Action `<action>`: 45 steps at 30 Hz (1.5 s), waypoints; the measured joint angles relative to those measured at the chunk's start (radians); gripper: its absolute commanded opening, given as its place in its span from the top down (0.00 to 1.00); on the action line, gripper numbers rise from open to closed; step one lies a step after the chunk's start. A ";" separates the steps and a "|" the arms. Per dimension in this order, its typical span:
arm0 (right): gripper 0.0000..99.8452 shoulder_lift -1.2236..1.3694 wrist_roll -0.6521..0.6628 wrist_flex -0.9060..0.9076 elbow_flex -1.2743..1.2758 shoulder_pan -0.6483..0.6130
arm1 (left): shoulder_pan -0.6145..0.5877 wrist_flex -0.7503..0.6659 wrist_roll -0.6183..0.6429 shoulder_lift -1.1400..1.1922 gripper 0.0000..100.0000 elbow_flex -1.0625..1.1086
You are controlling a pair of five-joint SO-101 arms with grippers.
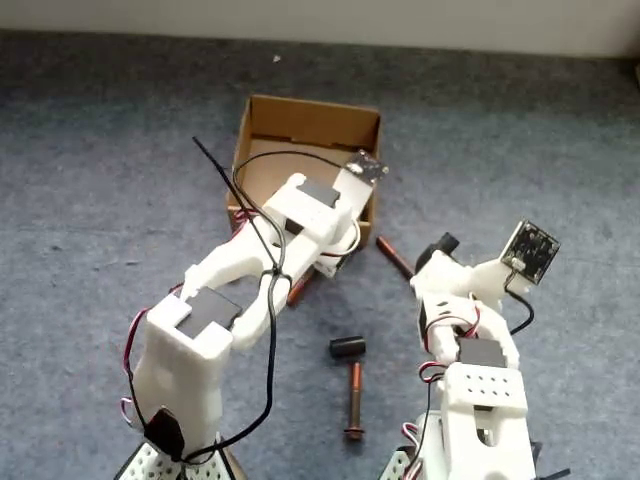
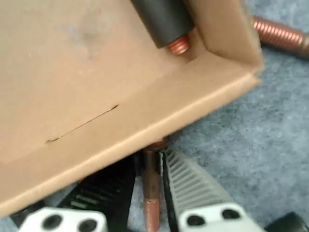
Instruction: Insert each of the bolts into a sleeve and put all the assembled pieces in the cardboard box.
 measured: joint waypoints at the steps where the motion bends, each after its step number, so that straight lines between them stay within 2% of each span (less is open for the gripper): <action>1: 0.99 0.000 0.000 0.000 0.000 0.000 | 0.000 0.000 0.000 0.000 1.00 0.000; 5: 0.99 0.000 0.000 0.000 0.000 0.000 | 0.020 0.046 -0.002 -0.032 1.00 0.008; 10: 0.99 0.000 0.000 0.000 0.000 0.000 | 0.044 0.063 -0.002 -0.235 1.00 0.161; 18: 1.00 0.000 0.000 0.000 0.000 -0.006 | 0.048 -0.153 0.000 -0.738 1.00 0.589; 23: 1.00 0.000 0.123 0.000 0.000 -0.100 | -0.003 -0.269 0.005 -1.034 1.00 0.784; 26: 1.00 0.000 0.166 0.000 0.000 -0.152 | -0.051 -0.331 0.080 -1.191 1.00 0.884; 29: 1.00 0.000 0.175 0.000 0.000 -0.184 | -0.109 -0.367 0.150 -1.327 1.00 0.964; 34: 1.00 -0.012 0.175 0.021 0.000 -0.262 | -0.157 -0.374 0.172 -1.522 1.00 1.053; 41: 1.00 -0.321 0.180 0.227 0.032 -0.358 | -0.155 -0.374 0.175 -1.752 1.00 1.145; 45: 1.00 -0.543 0.213 0.242 0.167 -0.413 | -0.155 -0.374 0.190 -1.857 1.00 1.175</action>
